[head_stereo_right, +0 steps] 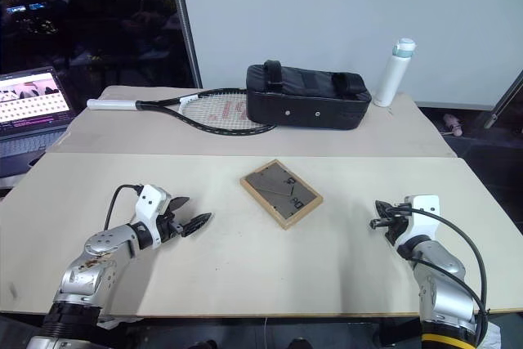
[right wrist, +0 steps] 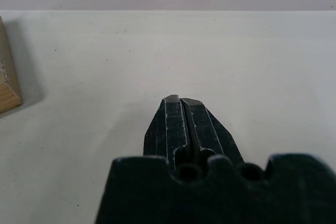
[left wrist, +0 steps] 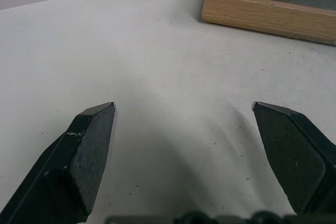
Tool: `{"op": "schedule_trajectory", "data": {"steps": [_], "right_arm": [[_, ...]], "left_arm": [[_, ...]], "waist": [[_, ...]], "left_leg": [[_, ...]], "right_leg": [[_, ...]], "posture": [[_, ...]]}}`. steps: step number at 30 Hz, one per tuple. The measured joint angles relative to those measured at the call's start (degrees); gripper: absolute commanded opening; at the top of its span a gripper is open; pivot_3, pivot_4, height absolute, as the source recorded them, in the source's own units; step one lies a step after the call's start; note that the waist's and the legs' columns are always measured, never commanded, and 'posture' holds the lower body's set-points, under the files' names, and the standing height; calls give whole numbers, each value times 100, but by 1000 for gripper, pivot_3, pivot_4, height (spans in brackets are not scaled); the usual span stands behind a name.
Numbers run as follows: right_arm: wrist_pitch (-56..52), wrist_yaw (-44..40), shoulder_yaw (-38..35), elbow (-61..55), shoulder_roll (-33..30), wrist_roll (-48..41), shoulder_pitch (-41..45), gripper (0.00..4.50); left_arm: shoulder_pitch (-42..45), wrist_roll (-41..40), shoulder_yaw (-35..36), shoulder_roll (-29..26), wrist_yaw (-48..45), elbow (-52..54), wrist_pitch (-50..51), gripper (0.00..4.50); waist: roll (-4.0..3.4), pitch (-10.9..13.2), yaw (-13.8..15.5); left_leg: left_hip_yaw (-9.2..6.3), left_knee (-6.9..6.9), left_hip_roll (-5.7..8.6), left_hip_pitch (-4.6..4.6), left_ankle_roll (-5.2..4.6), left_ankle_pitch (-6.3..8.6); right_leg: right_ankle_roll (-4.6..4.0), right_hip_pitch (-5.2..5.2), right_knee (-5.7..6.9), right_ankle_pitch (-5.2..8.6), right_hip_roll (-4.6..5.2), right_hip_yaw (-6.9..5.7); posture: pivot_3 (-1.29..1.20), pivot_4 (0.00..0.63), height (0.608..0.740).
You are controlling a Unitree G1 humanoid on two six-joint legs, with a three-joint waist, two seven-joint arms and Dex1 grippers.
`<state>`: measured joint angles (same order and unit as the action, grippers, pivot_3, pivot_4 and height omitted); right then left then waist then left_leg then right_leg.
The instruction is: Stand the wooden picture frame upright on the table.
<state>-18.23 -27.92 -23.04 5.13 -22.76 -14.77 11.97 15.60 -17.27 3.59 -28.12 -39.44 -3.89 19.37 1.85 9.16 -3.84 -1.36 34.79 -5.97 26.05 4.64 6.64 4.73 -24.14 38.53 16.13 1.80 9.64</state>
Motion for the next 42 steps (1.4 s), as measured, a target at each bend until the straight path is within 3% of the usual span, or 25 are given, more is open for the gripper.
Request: {"op": "schedule_trajectory", "data": {"steps": [2,5,10,16,20,25,29,32,37,42], "right_arm": [[6,-6,17,0,-11,4,2,47],[10,-21,459,186,-306,265,399,0],[228,-386,1647,1950,-587,1026,2437,0],[1389,-938,2576,4349,-207,1626,3588,0],[1886,-2152,2949,4643,-116,1647,3792,0],[1617,-3157,3118,3476,-140,1341,3141,0],[858,-3374,3269,1729,-276,1197,2232,0],[420,-3413,3299,1177,-394,1118,1989,0],[-217,-3568,3263,122,-808,827,1797,0],[237,-3580,3246,-25,-1072,788,1762,0]], "left_arm": [[3,-38,4,0,-5,20,72,4500],[185,-295,44,47,239,310,1009,3737],[988,-309,-175,553,1068,729,2538,2057],[1167,-153,-1001,810,1201,858,3088,29],[1343,147,-1378,1050,1283,688,3017,29],[1344,196,-1394,992,1232,635,2953,29],[1027,79,-1247,578,976,907,3037,29],[816,-57,-1106,309,830,1071,3119,29],[696,-69,-1008,-894,235,867,2839,29],[897,-64,-674,-1281,111,179,2711,29]], "waist": [[0,0,-1],[-6,5,-36],[-12,12,-44],[-15,15,-5],[-16,14,16],[-20,12,24],[-28,7,-34],[-28,7,-64],[-30,5,-207],[-29,6,-300]], "left_leg": [[0,0,0,0,0,0],[0,10,0,2,0,0],[-5,4,3,-14,-13,-13],[-7,-22,8,8,-5,-7],[-17,-12,9,-3,-4,-6],[-27,-6,8,-13,-3,-6],[-27,-21,7,-47,4,-1],[-27,-21,4,-84,11,4],[-27,-22,2,-115,12,5],[-26,-37,4,-142,13,6]], "right_leg": [[0,0,0,0,0,0],[3,-3,1,-5,0,0],[8,14,-1,-14,-3,0],[-32,1,-19,-28,1,-2],[-13,29,-29,-18,1,-17],[8,44,-27,-6,1,-25],[1,65,-27,0,0,-23],[-8,94,-25,14,-2,-24],[-44,107,-21,31,-2,-21],[-63,113,-19,39,-2,-19]], "posture": [[0,150,696],[0,150,696],[0,150,696],[0,150,696],[0,150,696],[0,150,696],[0,150,696],[0,150,696],[0,150,696],[0,150,696]]}}
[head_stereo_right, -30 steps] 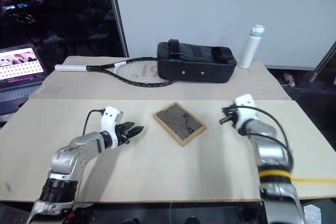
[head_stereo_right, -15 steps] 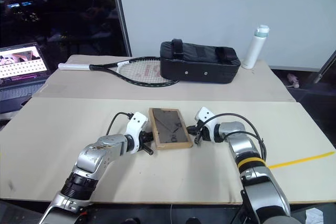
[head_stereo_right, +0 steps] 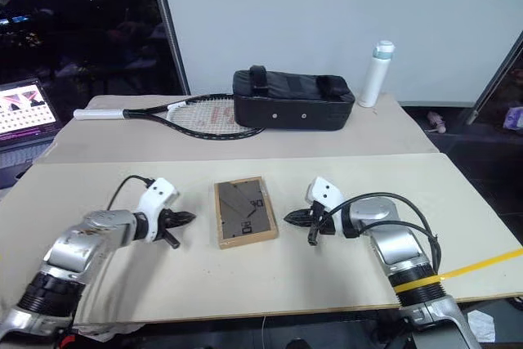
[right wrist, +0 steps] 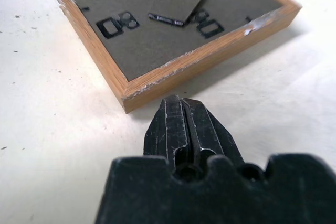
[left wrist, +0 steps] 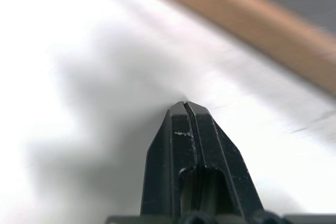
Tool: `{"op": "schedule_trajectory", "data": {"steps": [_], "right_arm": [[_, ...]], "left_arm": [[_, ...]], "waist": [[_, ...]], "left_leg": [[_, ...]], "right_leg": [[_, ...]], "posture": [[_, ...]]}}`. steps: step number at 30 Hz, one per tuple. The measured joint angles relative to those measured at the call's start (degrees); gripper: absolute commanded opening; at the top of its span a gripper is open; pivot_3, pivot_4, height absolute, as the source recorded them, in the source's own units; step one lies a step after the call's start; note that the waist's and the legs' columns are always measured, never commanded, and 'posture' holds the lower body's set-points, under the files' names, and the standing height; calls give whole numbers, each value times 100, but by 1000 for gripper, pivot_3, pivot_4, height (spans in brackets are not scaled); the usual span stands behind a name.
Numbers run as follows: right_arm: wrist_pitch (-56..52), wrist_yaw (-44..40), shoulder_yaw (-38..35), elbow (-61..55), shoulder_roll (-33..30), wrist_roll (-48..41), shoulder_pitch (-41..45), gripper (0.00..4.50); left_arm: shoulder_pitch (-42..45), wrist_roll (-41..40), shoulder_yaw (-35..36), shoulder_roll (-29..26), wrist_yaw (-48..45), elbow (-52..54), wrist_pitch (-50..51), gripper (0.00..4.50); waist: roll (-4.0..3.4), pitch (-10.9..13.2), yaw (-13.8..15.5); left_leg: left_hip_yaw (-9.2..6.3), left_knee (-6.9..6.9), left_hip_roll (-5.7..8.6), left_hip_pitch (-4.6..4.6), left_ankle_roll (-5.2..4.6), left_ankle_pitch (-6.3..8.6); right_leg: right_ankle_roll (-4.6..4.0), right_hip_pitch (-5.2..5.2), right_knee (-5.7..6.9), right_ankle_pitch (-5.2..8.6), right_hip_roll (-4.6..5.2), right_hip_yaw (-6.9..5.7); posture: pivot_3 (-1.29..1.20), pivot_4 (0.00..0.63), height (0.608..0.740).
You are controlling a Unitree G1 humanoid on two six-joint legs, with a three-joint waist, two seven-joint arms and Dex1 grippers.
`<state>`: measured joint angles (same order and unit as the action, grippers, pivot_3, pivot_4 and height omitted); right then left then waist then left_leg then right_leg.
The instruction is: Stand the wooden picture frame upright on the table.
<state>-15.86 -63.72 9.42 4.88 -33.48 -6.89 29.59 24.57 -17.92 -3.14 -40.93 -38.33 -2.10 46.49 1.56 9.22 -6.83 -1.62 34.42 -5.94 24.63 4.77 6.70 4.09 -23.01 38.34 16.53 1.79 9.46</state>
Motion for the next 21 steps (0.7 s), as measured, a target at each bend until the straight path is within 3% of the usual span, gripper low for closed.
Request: {"op": "schedule_trajectory", "data": {"steps": [3,6,15,21], "right_arm": [[848,16,95,400,-259,341,110,0],[1181,4,175,1029,-417,621,190,0],[1083,-161,376,1254,313,543,220,0],[752,-220,411,881,411,460,209,0]], "left_arm": [[80,-326,459,71,-54,-201,477,29],[35,-370,477,38,-110,-55,601,29],[297,40,25,825,248,102,387,29],[627,367,-378,1171,260,-114,91,29]], "waist": [[3,1,-23],[7,4,-1],[6,4,317],[5,4,507]], "left_leg": [[1,-5,0,5,-1,-1],[0,-19,1,11,0,0],[-1,-12,8,21,1,0],[-2,12,10,51,2,0]], "right_leg": [[1,-4,0,0,0,0],[32,-6,-1,-5,0,0],[40,-2,-2,-2,2,-2],[46,-11,-11,-5,2,-2]], "posture": [[0,150,696],[0,150,696],[0,150,696],[0,150,696]]}}
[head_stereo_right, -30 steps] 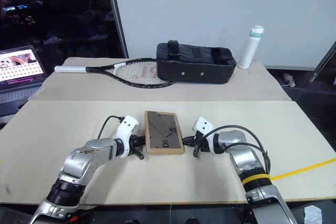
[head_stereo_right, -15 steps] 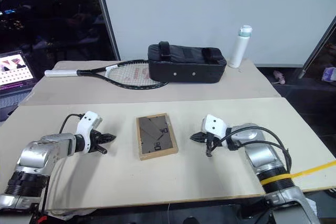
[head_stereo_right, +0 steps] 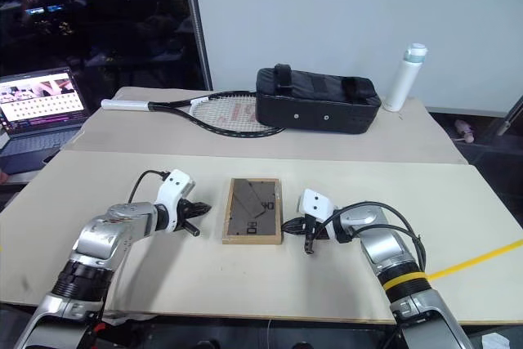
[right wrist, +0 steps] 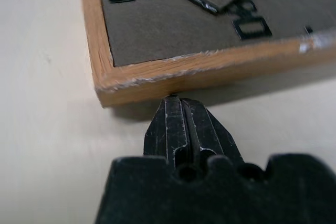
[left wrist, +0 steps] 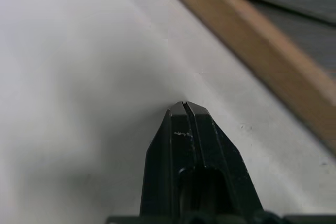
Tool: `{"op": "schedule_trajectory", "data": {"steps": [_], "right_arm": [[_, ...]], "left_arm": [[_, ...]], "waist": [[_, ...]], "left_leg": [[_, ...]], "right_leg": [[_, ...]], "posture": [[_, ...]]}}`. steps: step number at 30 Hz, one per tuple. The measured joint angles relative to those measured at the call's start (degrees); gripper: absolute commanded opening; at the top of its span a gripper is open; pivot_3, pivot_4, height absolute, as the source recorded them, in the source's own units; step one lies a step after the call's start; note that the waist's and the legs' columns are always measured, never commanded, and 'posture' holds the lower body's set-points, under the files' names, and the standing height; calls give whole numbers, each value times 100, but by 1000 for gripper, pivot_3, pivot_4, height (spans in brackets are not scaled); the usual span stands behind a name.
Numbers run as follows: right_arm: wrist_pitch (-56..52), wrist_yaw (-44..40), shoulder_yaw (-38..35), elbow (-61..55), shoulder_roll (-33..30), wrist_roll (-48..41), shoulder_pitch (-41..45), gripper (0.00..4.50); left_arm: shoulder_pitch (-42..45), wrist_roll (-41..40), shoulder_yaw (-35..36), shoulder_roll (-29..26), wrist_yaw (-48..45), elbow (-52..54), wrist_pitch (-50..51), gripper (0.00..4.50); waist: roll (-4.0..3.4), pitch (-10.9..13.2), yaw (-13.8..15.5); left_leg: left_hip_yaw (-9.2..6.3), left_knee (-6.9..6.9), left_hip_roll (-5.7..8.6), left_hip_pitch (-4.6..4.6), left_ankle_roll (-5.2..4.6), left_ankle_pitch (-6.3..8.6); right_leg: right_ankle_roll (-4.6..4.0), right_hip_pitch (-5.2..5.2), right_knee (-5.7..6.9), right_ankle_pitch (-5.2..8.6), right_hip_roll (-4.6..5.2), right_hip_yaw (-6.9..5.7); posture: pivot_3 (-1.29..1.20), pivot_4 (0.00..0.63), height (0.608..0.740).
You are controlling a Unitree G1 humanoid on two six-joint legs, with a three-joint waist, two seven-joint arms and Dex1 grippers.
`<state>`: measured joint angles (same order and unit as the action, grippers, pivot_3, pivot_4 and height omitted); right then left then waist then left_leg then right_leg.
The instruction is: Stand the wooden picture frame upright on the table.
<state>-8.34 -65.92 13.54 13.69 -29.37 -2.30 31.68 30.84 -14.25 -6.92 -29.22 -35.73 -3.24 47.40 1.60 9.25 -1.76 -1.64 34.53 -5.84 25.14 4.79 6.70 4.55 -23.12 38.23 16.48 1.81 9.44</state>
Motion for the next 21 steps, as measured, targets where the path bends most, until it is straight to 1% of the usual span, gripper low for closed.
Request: {"op": "schedule_trajectory", "data": {"steps": [5,10,12,14,15,16,19,21], "right_arm": [[-215,7,6,-214,2,-85,-113,0],[-183,51,3,-243,-153,-62,-107,0],[92,83,-22,-159,-346,7,-81,0],[568,111,-105,7,-635,124,-46,0],[928,105,-172,109,-775,142,-20,596],[1160,99,-227,166,-812,140,-17,805],[1966,55,-272,318,-805,131,-13,1878],[2436,-15,-228,423,-795,132,-12,2595]], "left_arm": [[90,82,-70,170,-71,-138,-144,29],[76,54,-65,-23,-324,-128,-208,29],[-9,-219,248,-107,-428,-99,111,29],[-109,-754,916,-188,-505,-95,845,29],[-202,-1113,1354,-315,-570,-82,1431,529],[-254,-1381,1597,-400,-652,-34,1811,711],[-261,-2371,2306,-498,-986,251,3116,1866],[-374,-2802,2441,-674,-1133,403,3736,2650]], "waist": [[0,0,93],[0,0,87],[0,1,58],[3,8,0],[3,11,-58],[5,13,-87],[9,18,-112],[9,19,-126]], "left_leg": [[0,1,0,8,1,1],[0,-7,-1,10,4,3],[1,-16,-1,11,5,3],[0,-27,-2,11,4,3],[-1,-35,-3,11,4,3],[-3,-39,-3,11,4,3],[-5,-44,-3,11,4,3],[-5,-44,-2,10,4,3]], "right_leg": [[3,-3,-8,-2,0,0],[3,-7,-13,-2,0,0],[1,-15,-13,-1,0,0],[-2,-22,-10,2,-1,0],[-4,-25,-10,4,-2,-1],[-5,-25,-10,6,-2,-2],[-2,-23,-12,8,-1,-5],[-2,-21,-13,8,-1,-5]], "posture": [[0,150,696],[0,150,696],[0,150,696],[0,150,696],[0,150,696],[0,150,696],[0,150,696],[0,150,696]]}}
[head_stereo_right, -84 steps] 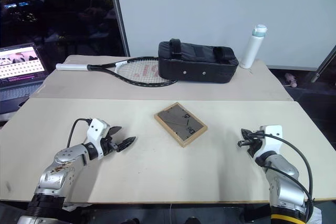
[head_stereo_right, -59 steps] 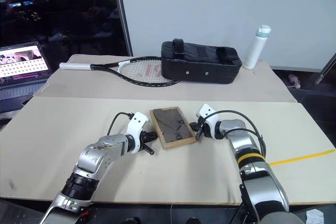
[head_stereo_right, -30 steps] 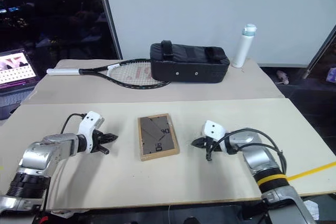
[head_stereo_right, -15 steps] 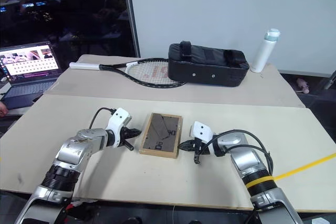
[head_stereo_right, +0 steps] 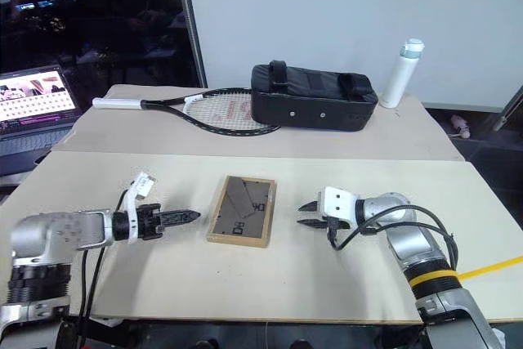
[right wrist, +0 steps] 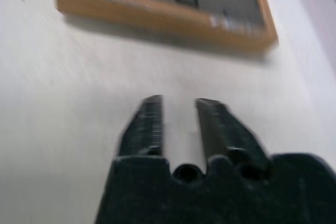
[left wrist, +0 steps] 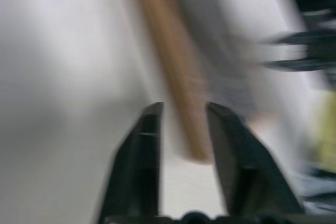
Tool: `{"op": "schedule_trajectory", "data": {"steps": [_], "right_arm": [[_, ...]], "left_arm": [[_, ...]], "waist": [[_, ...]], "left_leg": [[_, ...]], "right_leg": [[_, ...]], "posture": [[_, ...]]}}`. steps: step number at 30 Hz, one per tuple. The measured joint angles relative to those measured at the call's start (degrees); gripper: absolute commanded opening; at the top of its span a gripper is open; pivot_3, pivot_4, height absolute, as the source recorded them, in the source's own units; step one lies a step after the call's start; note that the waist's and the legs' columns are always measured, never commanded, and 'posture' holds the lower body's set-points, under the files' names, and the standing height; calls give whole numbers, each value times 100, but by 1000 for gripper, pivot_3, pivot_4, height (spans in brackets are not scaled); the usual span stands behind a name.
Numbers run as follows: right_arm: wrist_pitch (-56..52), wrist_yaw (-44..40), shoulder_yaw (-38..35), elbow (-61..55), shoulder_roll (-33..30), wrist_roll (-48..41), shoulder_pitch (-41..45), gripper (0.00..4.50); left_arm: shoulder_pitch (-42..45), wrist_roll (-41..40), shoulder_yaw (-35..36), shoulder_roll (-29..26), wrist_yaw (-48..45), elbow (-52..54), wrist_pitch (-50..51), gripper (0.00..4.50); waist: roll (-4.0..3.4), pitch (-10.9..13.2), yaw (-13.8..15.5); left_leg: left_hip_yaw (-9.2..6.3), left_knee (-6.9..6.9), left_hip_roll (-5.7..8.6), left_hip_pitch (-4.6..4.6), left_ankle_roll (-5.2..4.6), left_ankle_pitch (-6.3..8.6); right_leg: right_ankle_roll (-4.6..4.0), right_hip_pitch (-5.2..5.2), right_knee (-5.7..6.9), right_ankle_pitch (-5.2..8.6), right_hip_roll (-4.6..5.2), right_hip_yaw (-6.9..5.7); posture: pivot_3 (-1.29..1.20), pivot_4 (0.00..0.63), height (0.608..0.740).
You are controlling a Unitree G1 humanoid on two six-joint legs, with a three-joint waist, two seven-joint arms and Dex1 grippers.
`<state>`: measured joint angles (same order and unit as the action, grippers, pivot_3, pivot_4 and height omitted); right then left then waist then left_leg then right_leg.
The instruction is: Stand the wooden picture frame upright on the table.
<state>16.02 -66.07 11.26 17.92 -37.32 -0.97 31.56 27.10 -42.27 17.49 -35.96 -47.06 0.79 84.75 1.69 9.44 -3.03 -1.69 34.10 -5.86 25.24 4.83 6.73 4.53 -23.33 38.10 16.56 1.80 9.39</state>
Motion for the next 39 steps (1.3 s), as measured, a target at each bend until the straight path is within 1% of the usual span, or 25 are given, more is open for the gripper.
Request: {"op": "schedule_trajectory", "data": {"steps": [1,3,5,6,7,8,9,10,11,12,13,14,16,17,20,21,24,29,31,33,39], "right_arm": [[80,-14,2,44,-1,0,-1,2882],[203,-24,16,248,-13,24,0,3641],[84,5,14,318,-7,3,4,4307],[-104,7,-11,329,16,-61,11,4467],[-307,-3,-46,324,38,-137,19,4467],[-637,-51,-84,300,62,-303,32,4124],[-861,-144,-106,280,56,-425,39,3903],[-1083,-269,-121,257,16,-508,39,3548],[-1116,-287,-121,255,0,-512,39,3304],[-1115,-307,-125,267,-20,-499,39,2897],[-1071,-303,-127,285,-20,-484,39,2510],[-971,-283,-125,334,-20,-456,40,2255],[-815,-245,-112,461,-19,-378,45,1570],[-745,-233,-71,602,0,-272,100,1171],[-713,-209,-24,788,162,-195,186,181],[-713,-196,21,856,287,-165,240,52],[-714,-143,167,933,542,-33,381,52],[-758,-147,267,846,821,-29,418,52],[-781,-156,383,703,904,-27,409,52],[-808,-153,394,619,915,-14,389,52],[-890,-91,394,525,915,-9,345,52]], "left_arm": [[-55,-72,41,-29,-18,2,123,3009],[-137,-234,149,-33,-4,-36,461,3746],[-91,-254,160,-34,88,-107,524,4452],[-6,-250,207,-15,176,-243,560,4459],[98,-254,316,30,244,-390,593,4459],[307,-272,523,67,307,-657,676,4459],[437,-295,652,60,315,-805,698,4459],[557,-372,775,-14,311,-934,710,4459],[573,-400,792,-37,309,-957,712,4459],[595,-462,803,-74,308,-1037,716,4459],[598,-494,797,-88,310,-1095,721,4459],[600,-518,758,-87,311,-1157,726,4459],[600,-530,672,-87,319,-1239,752,4459],[605,-537,579,-84,341,-1284,752,4459],[604,-543,380,-8,400,-1298,752,4459],[595,-497,321,94,499,-1292,740,4459],[455,-380,74,320,652,-1225,585,4459],[655,-385,310,1004,946,-1448,609,4459],[718,-427,373,1195,1037,-1558,642,4459],[712,-517,348,1240,1093,-1560,644,4459],[607,-1180,37,1271,1209,-1633,673,4459]], "waist": [[0,0,-11],[8,7,-33],[9,10,-33],[10,10,-39],[12,11,-42],[17,15,-48],[18,15,-54],[18,15,-69],[18,16,-74],[17,16,-83],[18,16,-94],[17,16,-101],[18,18,-105],[18,18,-109],[18,18,-109],[18,17,-112],[18,17,-102],[12,14,61],[12,14,76],[12,14,77],[13,14,49]], "left_leg": [[0,1,0,-1,0,0],[-4,9,0,0,0,0],[-6,18,0,0,0,-1],[-6,20,0,0,0,-1],[-7,22,0,0,1,-1],[-9,25,0,0,0,-1],[-10,24,0,0,1,-1],[-10,23,0,0,1,-1],[-10,21,1,1,1,-1],[-10,16,1,1,1,0],[-10,13,0,0,1,0],[-10,10,0,0,1,0],[-10,9,0,1,1,0],[-10,10,0,0,1,-1],[-10,12,0,0,2,-1],[-11,13,0,-1,2,-1],[-12,13,0,-1,2,-1],[-13,27,4,0,2,-1],[-14,31,4,1,2,-1],[-14,30,4,1,2,-1],[-16,25,3,0,2,-1]], "right_leg": [[0,1,1,0,0,0],[-1,2,4,-1,0,-3],[0,7,4,-2,0,-4],[1,7,4,-3,0,-4],[1,8,6,-5,0,-5],[1,7,10,-6,-1,-5],[1,8,9,-6,-1,-6],[1,10,7,-6,0,-6],[1,10,6,-5,0,-6],[1,10,3,-5,0,-6],[-1,7,3,-4,-1,-7],[-1,6,3,-4,-1,-8],[-2,4,3,-4,-1,-8],[-2,6,4,-4,0,-8],[-2,6,5,-4,-1,-8],[-2,7,8,-4,-1,-8],[-2,9,9,-5,-1,-9],[1,20,6,-5,1,-14],[3,21,5,-6,2,-14],[3,21,5,-6,2,-14],[2,18,6,-6,1,-15]], "posture": [[0,150,696],[0,150,696],[0,150,696],[0,150,696],[0,150,696],[0,150,696],[0,150,696],[0,150,696],[0,150,696],[0,150,696],[0,150,696],[0,150,696],[0,150,696],[0,150,696],[0,150,696],[0,150,696],[0,150,696],[0,150,696],[0,150,696],[0,150,696],[0,150,696]]}}
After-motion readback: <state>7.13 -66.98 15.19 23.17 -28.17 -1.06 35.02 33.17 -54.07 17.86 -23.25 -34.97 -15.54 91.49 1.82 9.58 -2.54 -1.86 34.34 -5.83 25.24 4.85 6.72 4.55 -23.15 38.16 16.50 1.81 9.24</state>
